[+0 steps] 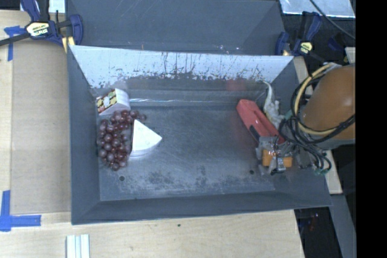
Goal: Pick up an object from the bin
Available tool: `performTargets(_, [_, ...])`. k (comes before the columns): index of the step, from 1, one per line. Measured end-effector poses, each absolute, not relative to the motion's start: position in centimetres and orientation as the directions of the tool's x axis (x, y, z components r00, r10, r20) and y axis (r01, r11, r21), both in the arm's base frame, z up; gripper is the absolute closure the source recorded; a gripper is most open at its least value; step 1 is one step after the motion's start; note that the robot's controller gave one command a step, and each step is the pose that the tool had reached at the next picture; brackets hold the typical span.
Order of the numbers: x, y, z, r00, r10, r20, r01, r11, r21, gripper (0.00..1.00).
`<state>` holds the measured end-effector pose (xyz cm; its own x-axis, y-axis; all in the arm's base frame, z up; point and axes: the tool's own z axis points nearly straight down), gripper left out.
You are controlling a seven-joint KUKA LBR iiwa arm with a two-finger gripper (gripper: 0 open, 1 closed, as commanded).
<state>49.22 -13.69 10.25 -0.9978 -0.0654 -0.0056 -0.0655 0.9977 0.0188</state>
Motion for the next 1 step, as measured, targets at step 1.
performTargets(1, [49.53,-14.14,13.21,-0.998,-0.06,-0.019,-0.06,0.998,0.01,1.0])
